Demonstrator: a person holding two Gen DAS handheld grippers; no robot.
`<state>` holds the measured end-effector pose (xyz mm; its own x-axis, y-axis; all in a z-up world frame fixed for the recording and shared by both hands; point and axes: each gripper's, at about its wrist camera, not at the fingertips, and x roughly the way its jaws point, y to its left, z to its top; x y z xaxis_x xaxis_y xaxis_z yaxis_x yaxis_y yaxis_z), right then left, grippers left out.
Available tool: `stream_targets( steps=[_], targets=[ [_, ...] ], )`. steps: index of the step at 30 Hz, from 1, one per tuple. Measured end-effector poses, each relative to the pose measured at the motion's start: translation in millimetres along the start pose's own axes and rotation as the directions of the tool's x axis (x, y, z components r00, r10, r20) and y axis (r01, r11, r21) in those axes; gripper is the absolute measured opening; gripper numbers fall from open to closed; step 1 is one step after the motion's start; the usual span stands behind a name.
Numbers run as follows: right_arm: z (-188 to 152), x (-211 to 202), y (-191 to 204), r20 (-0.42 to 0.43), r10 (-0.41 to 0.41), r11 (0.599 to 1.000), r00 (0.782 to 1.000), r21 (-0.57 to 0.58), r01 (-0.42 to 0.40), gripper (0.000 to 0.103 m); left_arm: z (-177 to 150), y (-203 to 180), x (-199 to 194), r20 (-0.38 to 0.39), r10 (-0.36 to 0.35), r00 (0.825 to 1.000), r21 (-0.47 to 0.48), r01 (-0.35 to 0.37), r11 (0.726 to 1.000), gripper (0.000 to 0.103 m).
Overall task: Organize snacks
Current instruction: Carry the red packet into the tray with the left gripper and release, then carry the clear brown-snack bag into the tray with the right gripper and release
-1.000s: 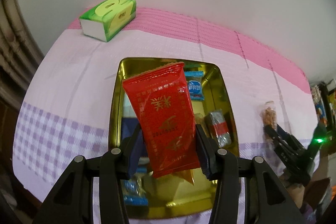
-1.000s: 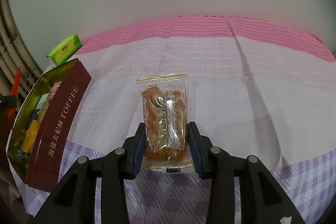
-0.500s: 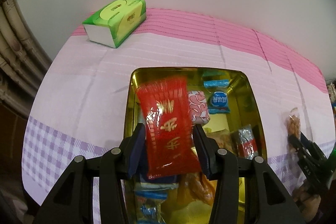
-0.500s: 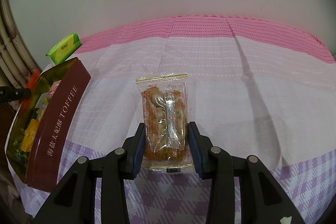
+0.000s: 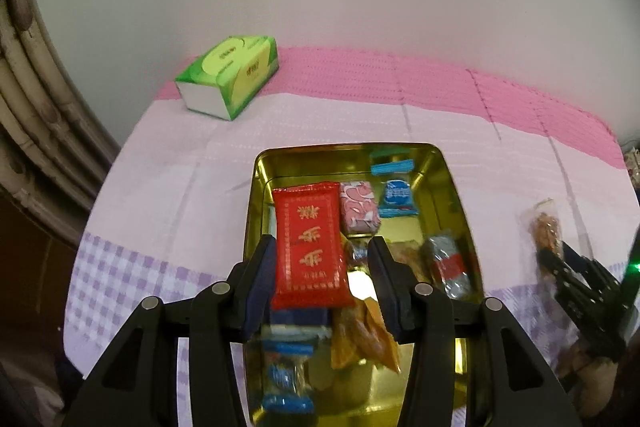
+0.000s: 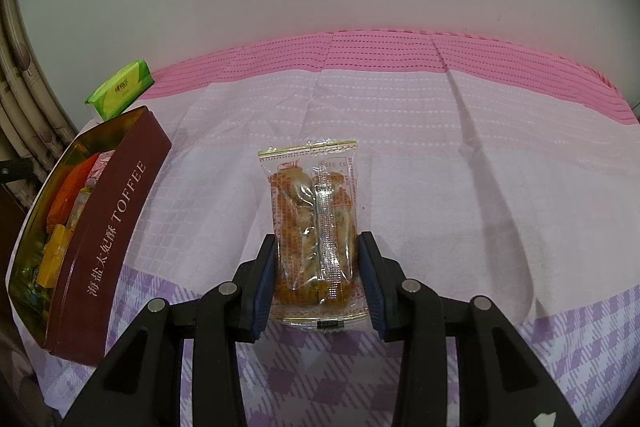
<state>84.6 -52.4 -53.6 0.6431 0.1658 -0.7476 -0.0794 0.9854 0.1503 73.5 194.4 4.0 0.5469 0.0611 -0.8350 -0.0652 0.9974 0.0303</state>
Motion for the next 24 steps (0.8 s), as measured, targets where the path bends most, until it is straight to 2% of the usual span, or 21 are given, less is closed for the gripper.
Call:
stream_targets(
  steps=[5,7,10,17,19,24],
  targets=[
    [1,1,0,-0.001,-0.001,1.000,1.000,-0.002,0.001,0.037,-17,-1,-30,0.018,0.005,1.000,-0.020,-0.005,1.000,0.049],
    [0,1,0,-0.001,-0.005,1.000,1.000,-0.005,0.005,0.037,-28,2,-42,0.028,0.012,1.000,-0.046,-0.011,0.999,0.054],
    [0,1,1,-0.003,-0.013,1.000,1.000,-0.012,0.013,0.037,-45,2,-61,0.062,0.062,0.996,-0.053,-0.059,0.997,0.060],
    [1,3,5,-0.007,-0.042,0.998,0.999,-0.036,0.042,0.037,-72,10,-92,0.151,0.173,0.973,-0.046,-0.168,0.985,0.070],
    [1,3,6,-0.008,-0.049,0.998,0.999,-0.043,0.049,0.037,-79,15,-97,0.175,0.194,0.965,-0.059,-0.186,0.981,0.076],
    [1,3,8,-0.012,-0.068,0.996,0.998,-0.051,0.067,0.037,-88,33,-96,0.201,0.226,0.953,-0.095,-0.211,0.973,0.077]
  ],
)
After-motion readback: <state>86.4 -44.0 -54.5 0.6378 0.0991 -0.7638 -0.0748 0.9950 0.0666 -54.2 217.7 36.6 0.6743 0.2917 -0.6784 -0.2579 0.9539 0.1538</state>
